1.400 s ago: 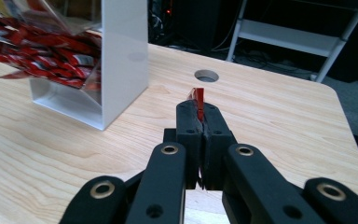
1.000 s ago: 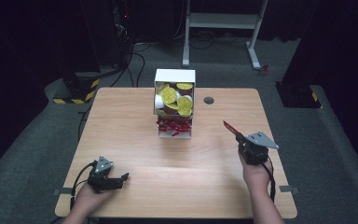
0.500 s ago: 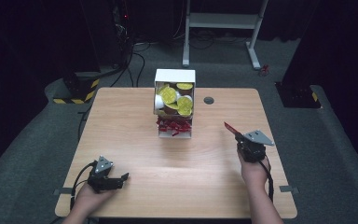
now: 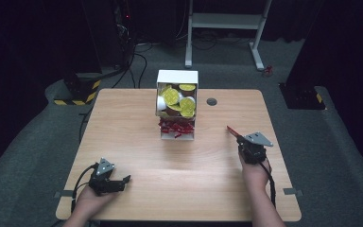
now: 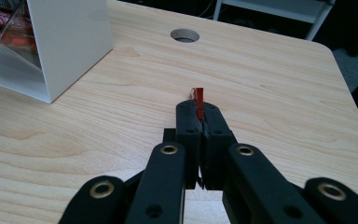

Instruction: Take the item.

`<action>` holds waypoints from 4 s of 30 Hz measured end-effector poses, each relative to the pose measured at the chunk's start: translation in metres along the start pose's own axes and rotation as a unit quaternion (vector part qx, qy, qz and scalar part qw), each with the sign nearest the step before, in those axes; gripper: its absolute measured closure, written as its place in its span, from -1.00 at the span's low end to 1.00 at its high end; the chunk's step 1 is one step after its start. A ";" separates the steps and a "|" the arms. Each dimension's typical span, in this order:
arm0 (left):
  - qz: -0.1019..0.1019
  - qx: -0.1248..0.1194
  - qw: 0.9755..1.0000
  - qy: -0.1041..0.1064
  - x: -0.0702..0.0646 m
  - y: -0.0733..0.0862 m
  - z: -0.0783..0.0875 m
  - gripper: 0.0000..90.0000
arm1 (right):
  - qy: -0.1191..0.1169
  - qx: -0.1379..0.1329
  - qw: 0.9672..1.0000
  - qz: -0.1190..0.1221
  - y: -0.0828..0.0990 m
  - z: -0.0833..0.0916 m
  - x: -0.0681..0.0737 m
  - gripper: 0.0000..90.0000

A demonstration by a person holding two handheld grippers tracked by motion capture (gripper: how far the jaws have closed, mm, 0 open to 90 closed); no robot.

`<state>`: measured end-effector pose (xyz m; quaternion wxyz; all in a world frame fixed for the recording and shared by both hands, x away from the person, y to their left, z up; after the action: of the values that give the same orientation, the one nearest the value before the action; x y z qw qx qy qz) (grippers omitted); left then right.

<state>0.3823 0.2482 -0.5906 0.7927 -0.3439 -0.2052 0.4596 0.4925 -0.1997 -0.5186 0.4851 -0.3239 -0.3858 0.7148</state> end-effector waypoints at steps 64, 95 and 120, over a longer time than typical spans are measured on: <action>-0.002 -0.002 1.000 -0.001 0.000 0.000 0.000 -0.66 | -0.023 0.060 0.998 0.002 0.034 -0.031 0.029 0.65; 0.000 -0.002 1.000 0.000 0.000 0.000 0.000 -0.66 | -0.063 0.016 0.998 -0.007 0.015 0.014 0.054 0.21; 0.002 -0.002 1.000 0.001 -0.001 0.000 0.000 -0.66 | -0.122 0.113 0.985 0.051 0.078 0.021 0.121 -0.31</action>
<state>0.3824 0.2475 -0.5906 0.7914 -0.3465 -0.2049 0.4600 0.4019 -0.1081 -0.5863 0.4302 -0.1966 -0.3420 0.8120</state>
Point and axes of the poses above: each handheld gripper's, and its own axes: z roughly backward along the jaws, y roughly out of its underside, x roughly to its left, the point moved 9 cm from there along -z, roughly forward along the jaws
